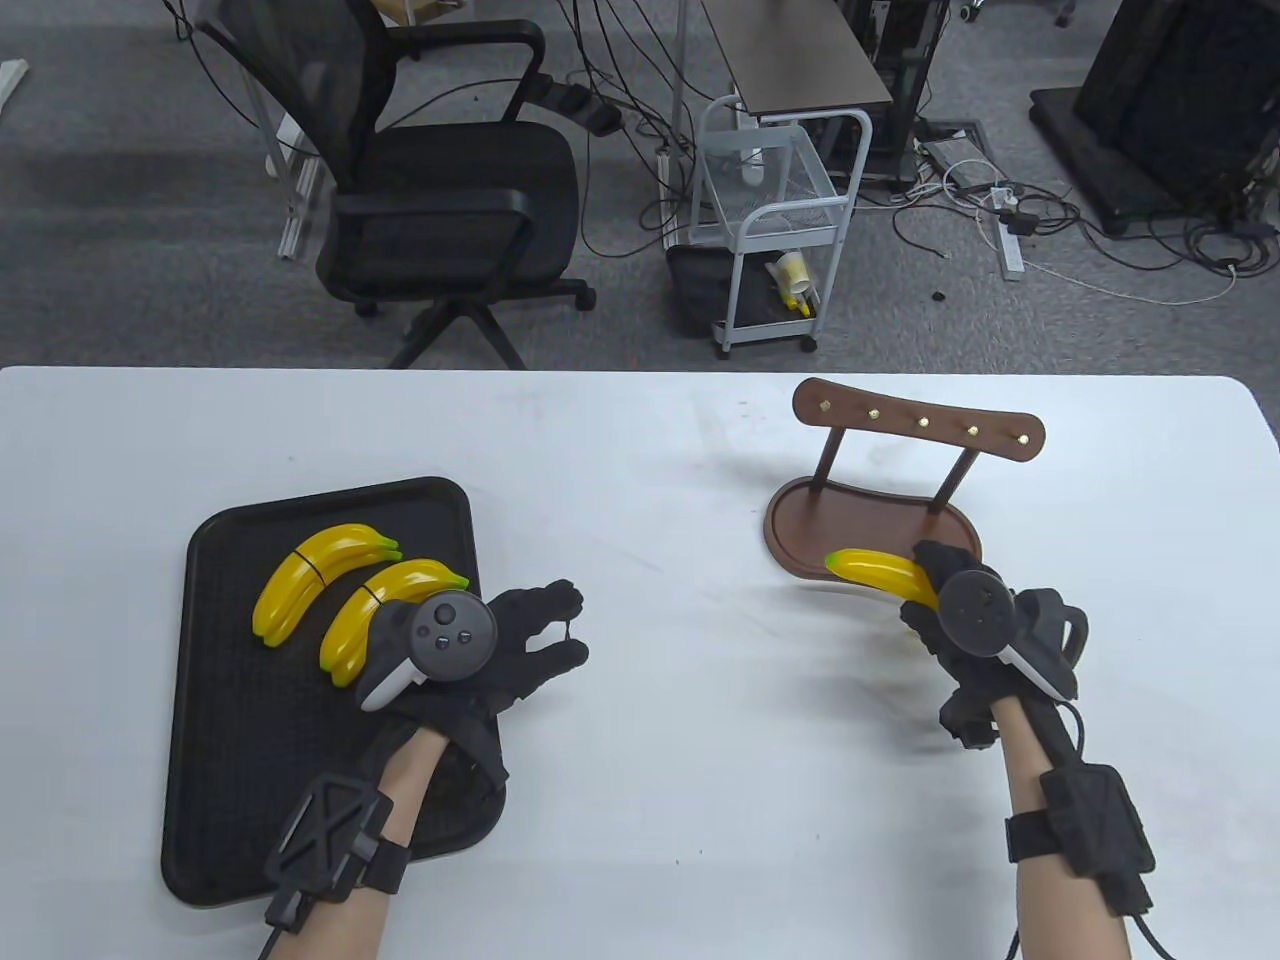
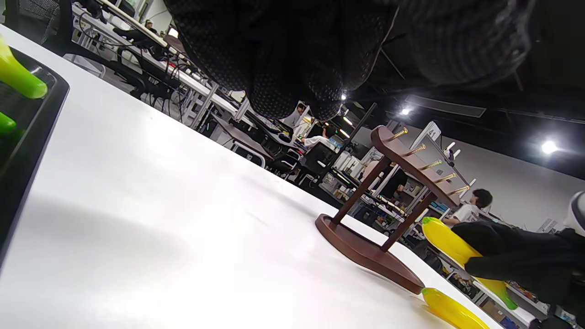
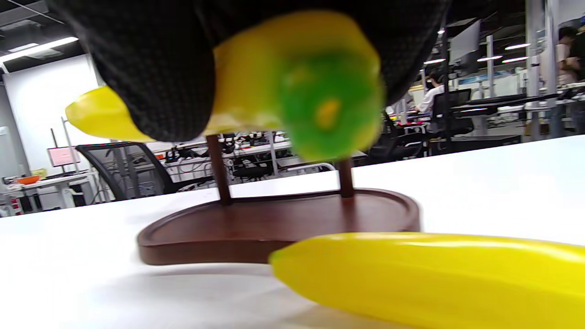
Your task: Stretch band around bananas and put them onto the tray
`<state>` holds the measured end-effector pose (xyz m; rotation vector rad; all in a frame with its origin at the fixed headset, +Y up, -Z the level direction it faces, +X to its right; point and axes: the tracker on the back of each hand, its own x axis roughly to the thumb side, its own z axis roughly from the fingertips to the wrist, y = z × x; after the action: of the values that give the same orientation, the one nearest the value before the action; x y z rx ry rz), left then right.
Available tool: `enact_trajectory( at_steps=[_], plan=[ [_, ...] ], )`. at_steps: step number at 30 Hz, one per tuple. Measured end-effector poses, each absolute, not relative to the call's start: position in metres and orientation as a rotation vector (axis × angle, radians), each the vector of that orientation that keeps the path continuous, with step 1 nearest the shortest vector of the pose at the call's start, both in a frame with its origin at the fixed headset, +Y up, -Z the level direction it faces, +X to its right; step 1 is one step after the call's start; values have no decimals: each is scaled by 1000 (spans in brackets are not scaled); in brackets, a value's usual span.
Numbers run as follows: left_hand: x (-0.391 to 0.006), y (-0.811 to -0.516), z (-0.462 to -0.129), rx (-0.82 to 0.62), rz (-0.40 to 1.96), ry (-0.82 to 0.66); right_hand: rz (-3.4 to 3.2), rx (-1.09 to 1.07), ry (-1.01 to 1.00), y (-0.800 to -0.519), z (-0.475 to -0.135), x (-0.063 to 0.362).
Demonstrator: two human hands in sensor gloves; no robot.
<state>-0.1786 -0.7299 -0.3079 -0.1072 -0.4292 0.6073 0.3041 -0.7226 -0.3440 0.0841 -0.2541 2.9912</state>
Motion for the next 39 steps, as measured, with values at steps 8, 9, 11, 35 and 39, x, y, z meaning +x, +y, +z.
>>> enact_trajectory(
  at_steps=[8,9,11,35,39],
  plan=[
    [-179,-730,-308,-108,608,-428,2970,-57,-240,-733,-333,344],
    [-179,-730,-308,-109,608,-428,2967,-63,-236,-735,-333,348],
    [-179,-730,-308,-109,607,-428,2962,-94,-216,-739,-331,355],
    [-179,-731,-308,-116,604,-423,2898,-225,-97,-770,-333,387],
    [-179,-731,-308,-117,602,-423,2841,-225,-48,-776,-334,390]
  ],
)
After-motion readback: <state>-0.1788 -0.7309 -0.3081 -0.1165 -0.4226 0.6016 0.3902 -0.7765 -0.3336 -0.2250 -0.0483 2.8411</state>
